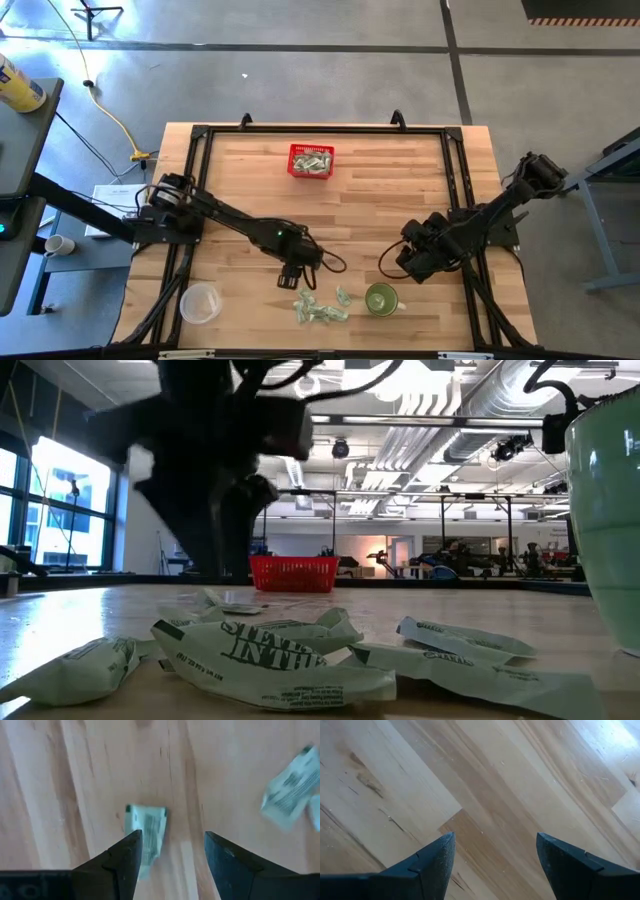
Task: Pick and place items into bin
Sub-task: Put the light green stevia packet into the red bin
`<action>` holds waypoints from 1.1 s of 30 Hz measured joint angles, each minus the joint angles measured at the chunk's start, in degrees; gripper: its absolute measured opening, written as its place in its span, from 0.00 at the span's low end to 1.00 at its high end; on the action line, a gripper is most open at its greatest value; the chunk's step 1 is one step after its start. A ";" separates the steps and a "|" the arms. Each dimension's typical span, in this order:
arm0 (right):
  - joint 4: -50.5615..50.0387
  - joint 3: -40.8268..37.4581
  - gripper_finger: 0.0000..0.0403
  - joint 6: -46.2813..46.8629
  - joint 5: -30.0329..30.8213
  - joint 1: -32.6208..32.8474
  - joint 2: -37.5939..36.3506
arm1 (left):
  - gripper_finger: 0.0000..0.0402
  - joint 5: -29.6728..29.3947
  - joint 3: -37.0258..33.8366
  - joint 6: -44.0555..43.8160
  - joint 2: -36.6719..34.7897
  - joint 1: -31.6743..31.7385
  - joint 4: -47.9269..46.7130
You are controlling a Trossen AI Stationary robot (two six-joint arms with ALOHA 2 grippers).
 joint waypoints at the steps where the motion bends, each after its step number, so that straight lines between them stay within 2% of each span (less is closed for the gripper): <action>1: -0.07 0.00 0.67 0.00 -0.04 0.00 0.00 | 0.62 -0.43 -1.02 0.19 0.00 -0.03 0.59; 7: -0.41 0.00 0.67 0.13 -0.05 0.00 0.00 | 0.62 -4.15 -5.12 1.72 0.92 1.02 3.15; 10: -0.58 -0.01 0.67 0.36 0.00 -0.17 0.00 | 0.57 -4.10 -5.42 1.95 0.96 2.68 3.78; 14: -0.85 -0.02 0.67 1.60 0.83 -0.18 0.00 | 0.42 -4.67 -5.54 6.76 1.40 5.70 7.50; 18: -0.95 -0.02 0.67 2.49 0.11 -0.77 0.00 | 0.20 -5.91 -4.80 9.77 1.86 9.93 9.64; 20: -0.98 -0.02 0.67 2.59 -0.24 -1.06 0.00 | 0.08 -6.16 -3.09 9.83 2.05 12.70 7.18; 21: -0.98 -0.02 0.67 2.65 -0.37 -1.25 0.00 | 0.06 -6.24 -1.72 9.83 1.92 13.96 5.72; 24: -1.22 -0.02 0.67 3.53 -0.35 -1.62 0.00 | 0.09 -6.31 3.67 10.93 0.85 17.71 0.94; 27: -1.38 -0.02 0.67 3.65 -0.35 -2.12 0.00 | 0.12 -9.75 9.42 15.91 -0.14 21.84 -4.48; 30: -1.60 -0.02 0.67 3.69 -0.17 -2.80 0.02 | 0.07 -13.67 15.45 22.57 -0.23 26.80 -6.45; 33: -1.66 -0.02 0.67 3.69 -0.02 -3.52 0.02 | 0.06 -14.42 20.55 26.53 -0.31 32.67 -9.46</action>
